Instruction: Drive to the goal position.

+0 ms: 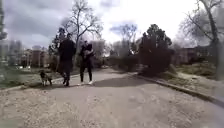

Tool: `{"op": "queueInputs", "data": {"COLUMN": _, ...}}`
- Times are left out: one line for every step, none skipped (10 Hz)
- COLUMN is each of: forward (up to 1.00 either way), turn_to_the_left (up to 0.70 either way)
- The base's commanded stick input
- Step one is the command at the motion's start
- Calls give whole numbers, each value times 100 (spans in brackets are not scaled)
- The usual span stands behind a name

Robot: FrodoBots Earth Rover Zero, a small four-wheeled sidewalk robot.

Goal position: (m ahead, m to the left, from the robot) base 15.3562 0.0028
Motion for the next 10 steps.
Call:
{"op": "queueInputs", "data": {"forward": 70, "turn_to_the_left": 0}}
{"op": "queueInputs", "data": {"forward": 70, "turn_to_the_left": 0}}
{"op": "queueInputs", "data": {"forward": 70, "turn_to_the_left": 0}}
{"op": "queueInputs", "data": {"forward": 70, "turn_to_the_left": 0}}
{"op": "queueInputs", "data": {"forward": 70, "turn_to_the_left": 0}}
{"op": "queueInputs", "data": {"forward": 70, "turn_to_the_left": 0}}
{"op": "queueInputs", "data": {"forward": 70, "turn_to_the_left": 0}}
{"op": "queueInputs", "data": {"forward": 70, "turn_to_the_left": 0}}
{"op": "queueInputs", "data": {"forward": 70, "turn_to_the_left": 0}}
{"op": "queueInputs", "data": {"forward": 70, "turn_to_the_left": 0}}
